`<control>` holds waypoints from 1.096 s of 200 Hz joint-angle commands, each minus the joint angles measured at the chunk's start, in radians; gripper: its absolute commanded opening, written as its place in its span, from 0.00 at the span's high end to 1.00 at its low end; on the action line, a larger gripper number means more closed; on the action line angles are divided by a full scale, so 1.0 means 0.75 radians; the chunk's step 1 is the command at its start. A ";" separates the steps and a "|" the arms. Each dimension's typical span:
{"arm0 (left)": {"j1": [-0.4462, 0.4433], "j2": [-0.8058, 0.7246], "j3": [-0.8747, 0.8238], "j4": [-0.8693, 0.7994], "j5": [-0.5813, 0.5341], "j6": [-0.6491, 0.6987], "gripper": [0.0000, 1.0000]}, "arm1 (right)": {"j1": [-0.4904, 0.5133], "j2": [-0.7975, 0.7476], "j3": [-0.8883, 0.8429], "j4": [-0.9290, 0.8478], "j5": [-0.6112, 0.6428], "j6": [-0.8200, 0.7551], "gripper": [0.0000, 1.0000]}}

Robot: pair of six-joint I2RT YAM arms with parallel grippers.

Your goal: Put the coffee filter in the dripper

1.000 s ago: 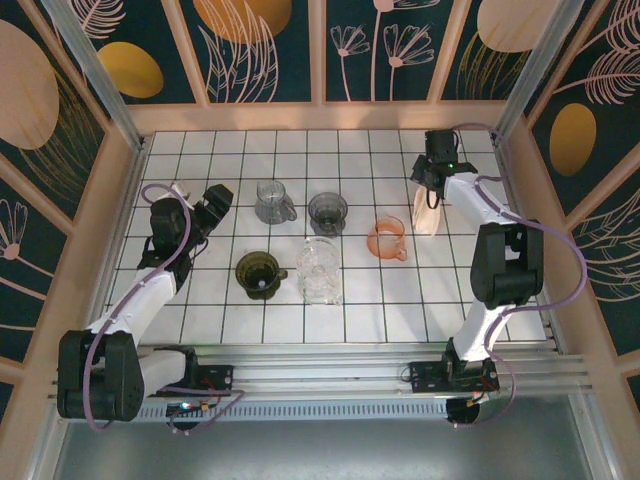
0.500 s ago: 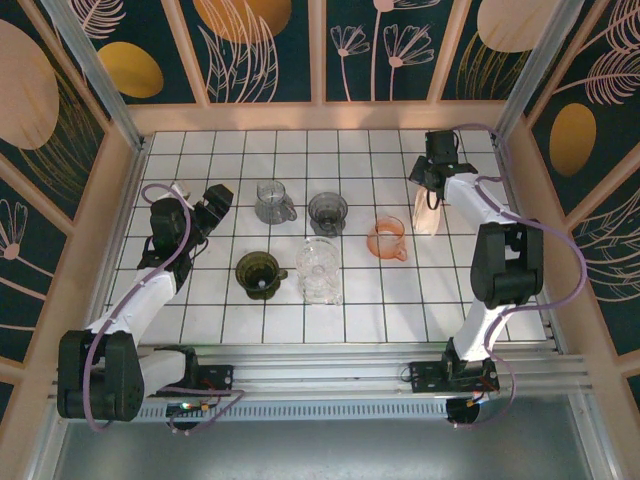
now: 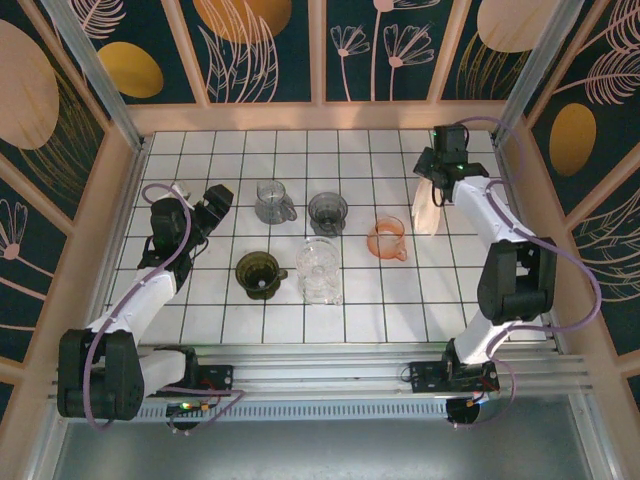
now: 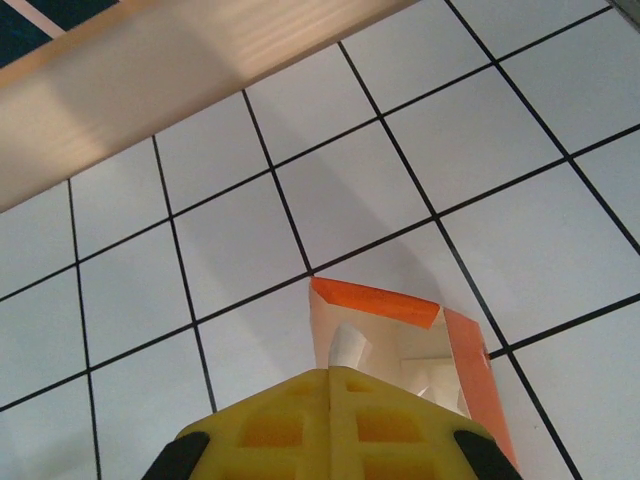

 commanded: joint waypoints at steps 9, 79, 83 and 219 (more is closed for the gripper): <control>-0.007 -0.010 0.028 0.013 0.011 0.018 0.19 | 0.005 -0.116 -0.035 0.041 0.003 -0.012 1.00; -0.007 -0.022 0.032 0.007 0.021 0.013 0.19 | 0.058 -0.334 -0.084 0.002 0.000 -0.010 1.00; -0.007 -0.023 0.034 0.005 0.022 0.011 0.19 | 0.066 -0.347 -0.087 -0.001 -0.002 -0.010 1.00; -0.059 -0.109 0.049 -0.036 0.055 0.046 0.01 | 0.537 -0.560 0.277 -0.827 -0.433 0.097 1.00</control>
